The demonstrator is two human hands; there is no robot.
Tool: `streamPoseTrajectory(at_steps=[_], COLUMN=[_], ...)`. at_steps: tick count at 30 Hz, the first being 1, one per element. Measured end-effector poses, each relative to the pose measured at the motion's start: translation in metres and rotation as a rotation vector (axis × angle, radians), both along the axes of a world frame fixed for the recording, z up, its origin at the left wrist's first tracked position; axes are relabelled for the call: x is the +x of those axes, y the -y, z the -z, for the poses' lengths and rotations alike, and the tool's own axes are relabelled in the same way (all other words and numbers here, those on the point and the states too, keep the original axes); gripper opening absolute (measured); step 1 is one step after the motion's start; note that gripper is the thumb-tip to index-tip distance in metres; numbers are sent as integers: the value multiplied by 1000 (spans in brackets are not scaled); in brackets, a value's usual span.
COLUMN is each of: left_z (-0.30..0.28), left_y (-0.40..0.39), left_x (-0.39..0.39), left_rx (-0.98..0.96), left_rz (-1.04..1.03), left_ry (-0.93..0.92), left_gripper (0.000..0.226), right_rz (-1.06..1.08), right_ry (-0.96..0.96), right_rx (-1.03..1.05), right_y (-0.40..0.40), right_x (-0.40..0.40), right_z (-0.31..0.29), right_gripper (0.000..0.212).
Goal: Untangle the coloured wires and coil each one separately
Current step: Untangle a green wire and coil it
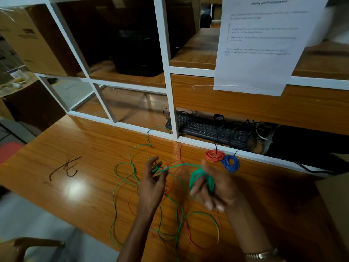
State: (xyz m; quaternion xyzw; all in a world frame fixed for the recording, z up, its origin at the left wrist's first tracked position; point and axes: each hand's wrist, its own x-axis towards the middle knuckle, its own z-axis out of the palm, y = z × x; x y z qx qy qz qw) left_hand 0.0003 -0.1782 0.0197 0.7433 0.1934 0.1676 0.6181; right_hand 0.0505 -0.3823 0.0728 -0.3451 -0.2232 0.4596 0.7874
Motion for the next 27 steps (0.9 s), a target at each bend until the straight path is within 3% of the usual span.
streamPoseTrajectory(at_steps=[3, 5, 7, 10, 13, 15, 18, 19, 23, 25, 27], left_z=[2, 2, 3, 2, 2, -5, -14, -15, -15, -12, -6], left_y=[4, 8, 9, 10, 13, 19, 16, 9, -33, -47, -46], left_x=[-3, -6, -11, -13, -13, -11, -7, -6, -1, 2, 5], left_rx=[40, 105, 128, 169, 81, -40, -63, -38, 48, 17, -55], left_rz=[91, 193, 266, 320, 329, 273, 65, -12, -137, -116, -51], left_ry=[19, 29, 56, 75, 65, 41, 95, 112, 140, 109, 29], left_gripper=[28, 25, 19, 11, 14, 20, 24, 25, 27, 27, 46], right_rz=[291, 602, 759, 913, 998, 884, 360, 203, -243, -197, -55], right_ry=[-221, -347, -395, -274, 3, 240, 595, 670, 617, 601, 544], right_rx=[382, 429, 439, 182, -290, -700, -1270, -1310, -1143, -1054, -954], right_y=[3, 6, 9, 10, -1, -8, -2, 2, 4, 3, 2], right_x=[10, 17, 22, 29, 30, 28, 19, 15, -5, -8, -5], right_z=[-13, -22, -22, -17, -8, -3, -1, -1, 2, 4, 6], right_gripper=[62, 54, 56, 52, 58, 54, 54, 54, 42, 34, 33])
